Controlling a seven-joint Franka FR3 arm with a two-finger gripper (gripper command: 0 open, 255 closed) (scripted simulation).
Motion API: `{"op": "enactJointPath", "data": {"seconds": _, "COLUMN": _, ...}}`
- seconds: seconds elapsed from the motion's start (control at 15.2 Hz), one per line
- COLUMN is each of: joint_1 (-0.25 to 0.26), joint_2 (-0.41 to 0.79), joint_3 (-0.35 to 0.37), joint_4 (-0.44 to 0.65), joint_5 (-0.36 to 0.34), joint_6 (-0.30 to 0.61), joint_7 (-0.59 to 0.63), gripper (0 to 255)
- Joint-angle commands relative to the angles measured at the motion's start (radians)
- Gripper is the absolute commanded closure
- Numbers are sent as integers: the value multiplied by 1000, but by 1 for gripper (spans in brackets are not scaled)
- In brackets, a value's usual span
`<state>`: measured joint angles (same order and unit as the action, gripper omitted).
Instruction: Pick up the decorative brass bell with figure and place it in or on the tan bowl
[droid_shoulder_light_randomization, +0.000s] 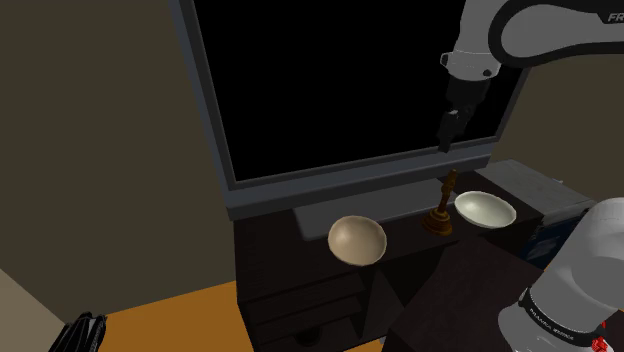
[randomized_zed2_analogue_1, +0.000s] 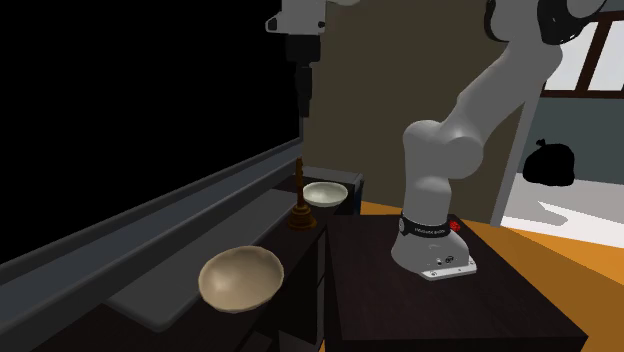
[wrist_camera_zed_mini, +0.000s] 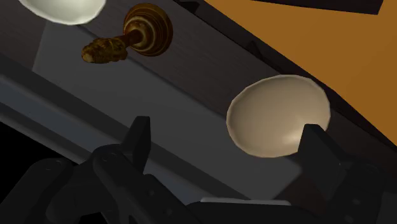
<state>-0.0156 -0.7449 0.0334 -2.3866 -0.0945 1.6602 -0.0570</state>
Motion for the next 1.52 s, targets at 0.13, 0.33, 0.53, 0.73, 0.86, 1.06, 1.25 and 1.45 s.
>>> {"op": "enactJointPath", "data": {"seconds": 0.13, "joint_1": 10, "joint_2": -28, "joint_3": -52, "joint_4": -61, "joint_5": -33, "joint_6": 40, "joint_7": -108, "gripper": 0}}
{"op": "enactJointPath", "data": {"seconds": 0.33, "joint_1": 20, "joint_2": -52, "joint_3": -136, "joint_4": -138, "joint_5": -89, "joint_6": 104, "joint_7": -270, "gripper": 0}}
{"op": "enactJointPath", "data": {"seconds": 0.53, "joint_1": 26, "joint_2": -52, "joint_3": -227, "joint_4": -196, "joint_5": -150, "joint_6": 174, "joint_7": -432, "gripper": 0}}
{"op": "enactJointPath", "data": {"seconds": 0.73, "joint_1": 31, "joint_2": -26, "joint_3": -323, "joint_4": -234, "joint_5": -211, "joint_6": 252, "joint_7": -596, "gripper": 0}}
{"op": "enactJointPath", "data": {"seconds": 0.86, "joint_1": 37, "joint_2": 7, "joint_3": -389, "joint_4": -247, "joint_5": -249, "joint_6": 309, "joint_7": -705, "gripper": 0}}
{"op": "enactJointPath", "data": {"seconds": 1.06, "joint_1": 55, "joint_2": 78, "joint_3": -492, "joint_4": -248, "joint_5": -297, "joint_6": 399, "joint_7": -870, "gripper": 0}}
{"op": "enactJointPath", "data": {"seconds": 1.25, "joint_1": 80, "joint_2": 148, "joint_3": -573, "joint_4": -236, "joint_5": -321, "joint_6": 469, "joint_7": -996, "gripper": 0}}
{"op": "enactJointPath", "data": {"seconds": 1.45, "joint_1": 80, "joint_2": 174, "joint_3": -590, "joint_4": -259, "joint_5": -329, "joint_6": 519, "joint_7": -995, "gripper": 0}}
